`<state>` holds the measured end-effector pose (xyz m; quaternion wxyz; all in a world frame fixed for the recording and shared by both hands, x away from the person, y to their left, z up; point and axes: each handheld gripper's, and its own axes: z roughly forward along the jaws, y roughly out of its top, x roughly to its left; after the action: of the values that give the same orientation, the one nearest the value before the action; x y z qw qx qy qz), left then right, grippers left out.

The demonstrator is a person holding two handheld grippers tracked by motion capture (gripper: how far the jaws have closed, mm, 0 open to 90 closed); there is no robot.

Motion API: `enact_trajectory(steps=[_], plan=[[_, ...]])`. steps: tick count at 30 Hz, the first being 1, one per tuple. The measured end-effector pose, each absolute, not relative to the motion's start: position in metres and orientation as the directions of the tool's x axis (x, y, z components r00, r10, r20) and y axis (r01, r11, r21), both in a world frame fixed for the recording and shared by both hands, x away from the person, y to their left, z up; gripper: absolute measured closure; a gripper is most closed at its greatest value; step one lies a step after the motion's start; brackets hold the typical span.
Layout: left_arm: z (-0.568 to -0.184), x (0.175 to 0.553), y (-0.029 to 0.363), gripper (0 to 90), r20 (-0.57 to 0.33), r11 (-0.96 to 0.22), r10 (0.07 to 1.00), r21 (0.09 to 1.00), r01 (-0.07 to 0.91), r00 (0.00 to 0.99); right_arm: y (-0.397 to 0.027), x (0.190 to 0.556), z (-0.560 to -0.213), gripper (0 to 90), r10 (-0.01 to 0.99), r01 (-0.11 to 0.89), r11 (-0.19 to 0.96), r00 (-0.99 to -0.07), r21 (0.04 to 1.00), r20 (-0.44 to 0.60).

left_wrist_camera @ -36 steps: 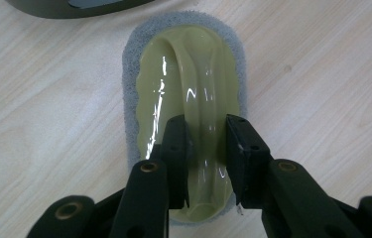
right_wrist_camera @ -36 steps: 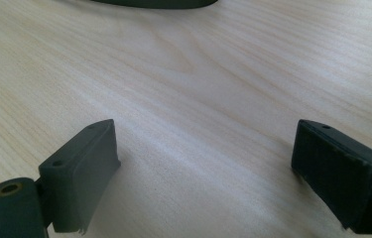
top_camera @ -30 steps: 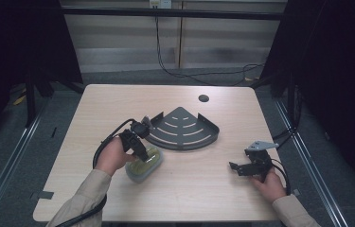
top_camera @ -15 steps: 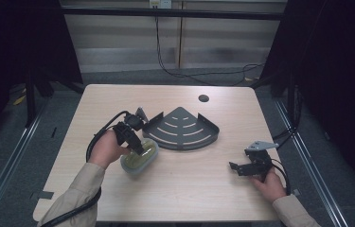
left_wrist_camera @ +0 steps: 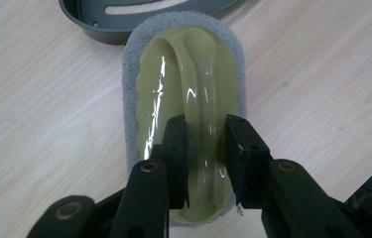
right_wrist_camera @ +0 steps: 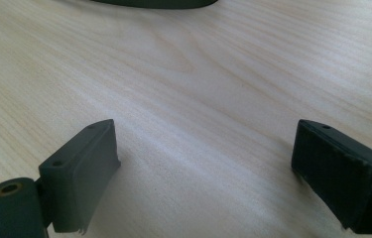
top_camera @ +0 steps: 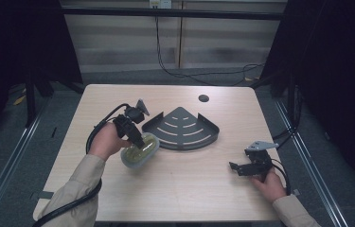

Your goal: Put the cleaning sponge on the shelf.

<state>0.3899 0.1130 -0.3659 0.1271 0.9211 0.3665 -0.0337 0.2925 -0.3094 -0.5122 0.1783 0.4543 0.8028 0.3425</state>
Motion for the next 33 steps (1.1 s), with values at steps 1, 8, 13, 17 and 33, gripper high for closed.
enact_trajectory(steps=[1,8,13,17,33], plan=[[-0.364,0.391,0.113,71.8,-0.158,-0.700,0.665,0.209,0.683,0.730,-0.310,0.293,-0.512,10.4,0.851,0.605,0.354,-0.525,0.713,0.023],[-0.355,0.399,0.108,71.9,-0.158,-0.697,0.667,0.216,0.684,0.729,-0.310,0.293,-0.512,10.4,0.850,0.603,0.355,-0.526,0.714,0.022],[-0.350,0.405,0.105,71.9,-0.156,-0.697,0.666,0.217,0.683,0.729,-0.310,0.293,-0.512,10.4,0.850,0.603,0.355,-0.527,0.714,0.023],[-0.347,0.410,0.102,71.8,-0.158,-0.697,0.664,0.222,0.682,0.731,-0.310,0.293,-0.512,10.4,0.850,0.604,0.355,-0.526,0.714,0.022],[-0.338,0.431,0.094,71.9,-0.146,-0.681,0.681,0.233,0.694,0.718,-0.310,0.293,-0.512,10.4,0.851,0.604,0.355,-0.525,0.714,0.021]])
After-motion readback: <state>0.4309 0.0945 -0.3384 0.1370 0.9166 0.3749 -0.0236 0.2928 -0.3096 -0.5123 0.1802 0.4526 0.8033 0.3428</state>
